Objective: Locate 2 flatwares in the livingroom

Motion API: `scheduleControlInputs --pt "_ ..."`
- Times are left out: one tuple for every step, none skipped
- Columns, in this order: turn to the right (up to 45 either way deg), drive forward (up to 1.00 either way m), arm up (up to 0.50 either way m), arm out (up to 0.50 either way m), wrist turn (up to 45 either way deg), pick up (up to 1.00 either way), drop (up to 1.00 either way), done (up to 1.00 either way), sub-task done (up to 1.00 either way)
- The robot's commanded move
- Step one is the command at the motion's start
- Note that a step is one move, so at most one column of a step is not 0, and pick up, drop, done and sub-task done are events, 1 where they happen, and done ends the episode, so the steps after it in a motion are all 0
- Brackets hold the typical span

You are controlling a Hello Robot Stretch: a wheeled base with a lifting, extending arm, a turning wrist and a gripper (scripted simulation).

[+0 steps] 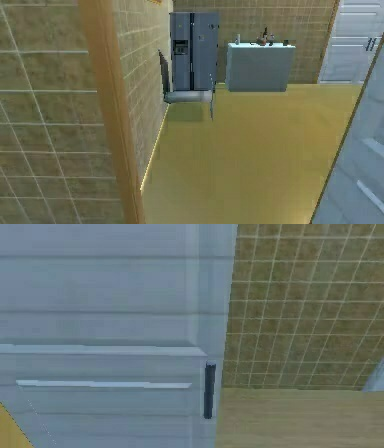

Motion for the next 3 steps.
scheduleControlInputs --pt "18.0 0.0 0.0 0.0 0.0 0.0 0.0 0.0 0.0" --pt "0.0 0.95 0.0 0.0 0.0 0.0 0.0 0.0 0.0" --pt "0.0 0.35 0.0 0.0 0.0 0.0 0.0 0.0 0.0"
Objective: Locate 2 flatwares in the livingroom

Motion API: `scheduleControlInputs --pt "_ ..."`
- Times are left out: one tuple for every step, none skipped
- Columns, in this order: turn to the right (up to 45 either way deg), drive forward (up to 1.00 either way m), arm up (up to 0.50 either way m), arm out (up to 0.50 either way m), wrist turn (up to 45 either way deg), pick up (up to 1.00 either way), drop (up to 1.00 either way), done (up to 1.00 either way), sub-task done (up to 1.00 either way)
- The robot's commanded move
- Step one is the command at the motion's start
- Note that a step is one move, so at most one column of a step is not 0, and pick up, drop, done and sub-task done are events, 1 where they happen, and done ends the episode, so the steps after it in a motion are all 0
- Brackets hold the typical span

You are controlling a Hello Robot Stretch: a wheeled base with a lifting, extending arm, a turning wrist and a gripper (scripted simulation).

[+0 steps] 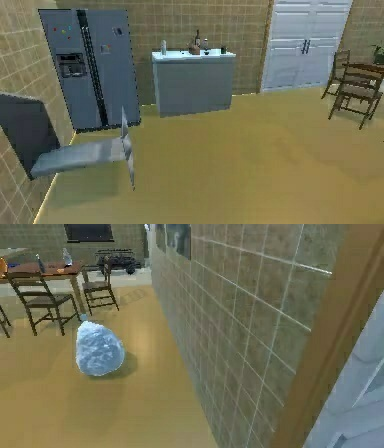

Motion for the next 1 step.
scheduleControlInputs --pt "45.0 0.0 0.0 0.0 0.0 0.0 0.0 0.0 0.0"
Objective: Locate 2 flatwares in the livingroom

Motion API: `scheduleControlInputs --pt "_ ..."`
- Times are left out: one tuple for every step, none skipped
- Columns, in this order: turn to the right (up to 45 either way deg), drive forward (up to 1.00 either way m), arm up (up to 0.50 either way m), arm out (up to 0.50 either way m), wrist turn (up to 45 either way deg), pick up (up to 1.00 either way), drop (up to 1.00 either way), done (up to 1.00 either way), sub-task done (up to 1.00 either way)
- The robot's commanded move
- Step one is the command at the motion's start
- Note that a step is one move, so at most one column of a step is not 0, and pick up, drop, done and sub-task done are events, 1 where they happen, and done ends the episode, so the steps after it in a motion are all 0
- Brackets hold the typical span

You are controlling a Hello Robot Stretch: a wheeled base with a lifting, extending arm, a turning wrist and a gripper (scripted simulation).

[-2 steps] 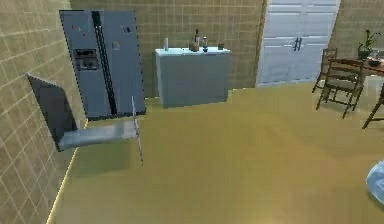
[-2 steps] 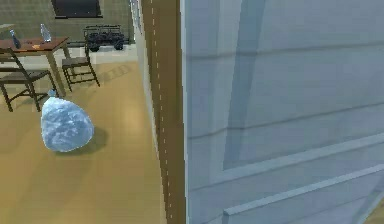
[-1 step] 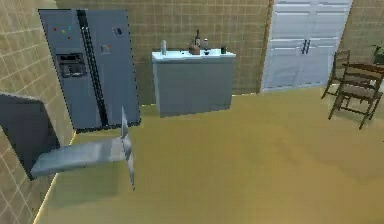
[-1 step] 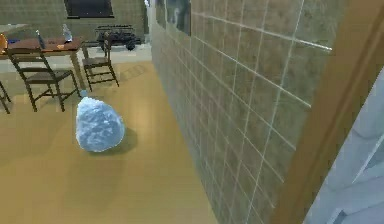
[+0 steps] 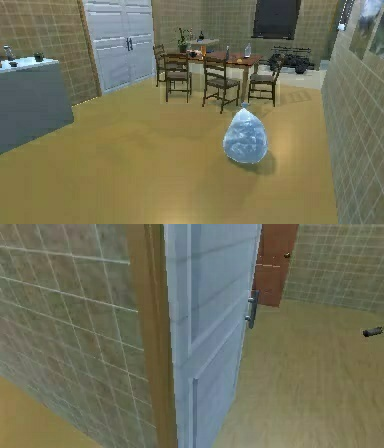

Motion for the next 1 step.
scheduleControlInputs --pt "30.0 0.0 0.0 0.0 0.0 0.0 0.0 0.0 0.0"
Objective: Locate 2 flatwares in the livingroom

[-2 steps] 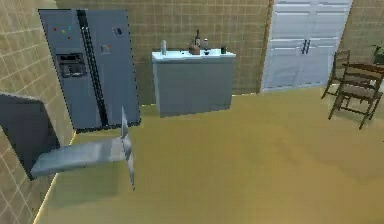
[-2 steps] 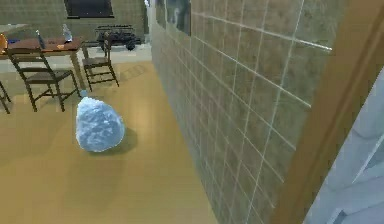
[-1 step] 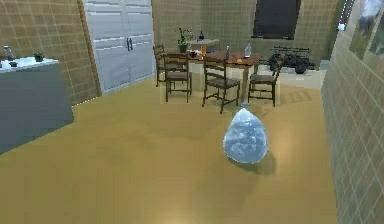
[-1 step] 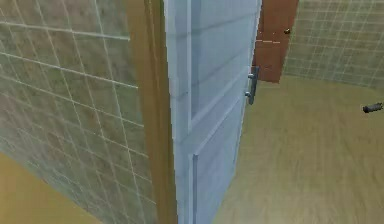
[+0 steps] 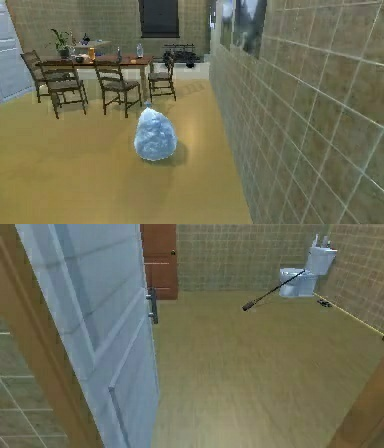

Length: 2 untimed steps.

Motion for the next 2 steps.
scheduleControlInputs --pt "0.0 1.0 0.0 0.0 0.0 0.0 0.0 0.0 0.0" --pt "0.0 1.0 0.0 0.0 0.0 0.0 0.0 0.0 0.0"
